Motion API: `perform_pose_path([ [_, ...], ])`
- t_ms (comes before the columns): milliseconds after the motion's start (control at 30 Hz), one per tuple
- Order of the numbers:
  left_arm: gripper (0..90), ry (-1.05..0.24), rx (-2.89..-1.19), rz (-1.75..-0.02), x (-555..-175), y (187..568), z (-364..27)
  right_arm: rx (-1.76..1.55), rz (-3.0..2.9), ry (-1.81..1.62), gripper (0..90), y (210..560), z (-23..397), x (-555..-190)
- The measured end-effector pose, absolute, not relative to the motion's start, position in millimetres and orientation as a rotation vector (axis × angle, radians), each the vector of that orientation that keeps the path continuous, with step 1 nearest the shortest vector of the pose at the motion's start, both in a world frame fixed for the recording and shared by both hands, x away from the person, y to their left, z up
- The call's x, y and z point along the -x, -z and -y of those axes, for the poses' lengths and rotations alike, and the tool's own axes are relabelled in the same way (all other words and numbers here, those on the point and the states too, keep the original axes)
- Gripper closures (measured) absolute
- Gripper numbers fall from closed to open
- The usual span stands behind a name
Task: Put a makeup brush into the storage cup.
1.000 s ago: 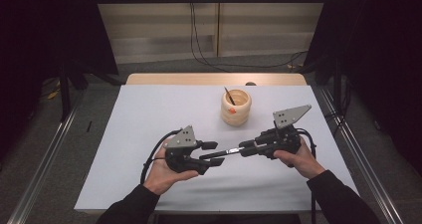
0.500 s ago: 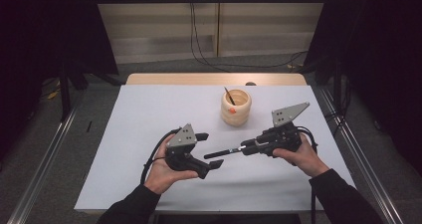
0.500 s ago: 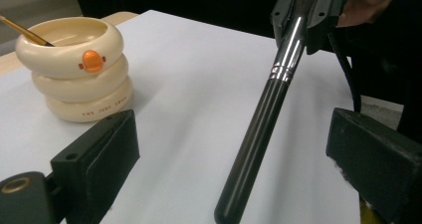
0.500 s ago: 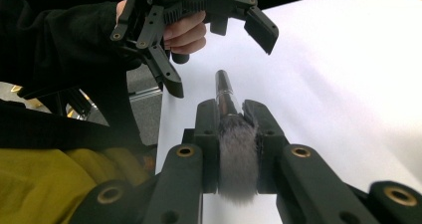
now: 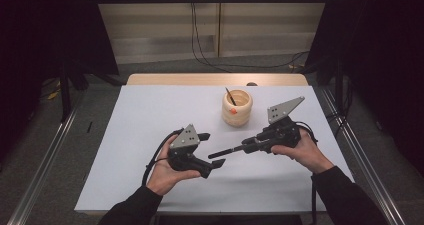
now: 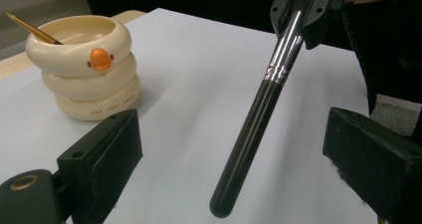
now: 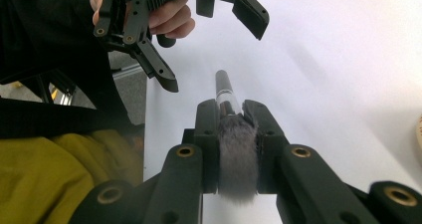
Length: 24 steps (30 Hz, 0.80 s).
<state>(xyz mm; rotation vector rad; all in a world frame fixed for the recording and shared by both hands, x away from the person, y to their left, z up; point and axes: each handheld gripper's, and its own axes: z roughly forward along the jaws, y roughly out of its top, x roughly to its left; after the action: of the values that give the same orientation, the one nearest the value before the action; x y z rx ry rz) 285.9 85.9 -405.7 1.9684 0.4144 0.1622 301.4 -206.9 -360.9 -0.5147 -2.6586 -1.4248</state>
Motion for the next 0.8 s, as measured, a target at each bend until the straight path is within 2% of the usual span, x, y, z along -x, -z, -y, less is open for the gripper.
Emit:
perform_pose_path([
  [233,12.9,-0.149,-1.959,-0.429,-287.8,405.8,-83.1,0.529,2.715,1.319,77.6,353.1,201.8,-305.3],
  [500,26.0,-0.129,-1.996,-0.410,-295.7,408.0,-79.1,0.538,2.734,1.199,77.5,353.4,193.8,-313.7],
  [600,33.8,-0.119,-2.034,-0.376,-295.0,412.2,-76.8,0.546,2.734,1.169,77.5,358.1,191.0,-316.5],
  [633,39.4,-0.119,-2.040,-0.353,-294.4,413.0,-76.2,0.545,2.738,1.146,77.5,359.0,189.9,-317.1],
  [800,51.8,-0.105,-2.077,-0.306,-290.3,415.3,-71.6,0.539,2.741,1.137,77.5,361.4,186.6,-315.5],
])
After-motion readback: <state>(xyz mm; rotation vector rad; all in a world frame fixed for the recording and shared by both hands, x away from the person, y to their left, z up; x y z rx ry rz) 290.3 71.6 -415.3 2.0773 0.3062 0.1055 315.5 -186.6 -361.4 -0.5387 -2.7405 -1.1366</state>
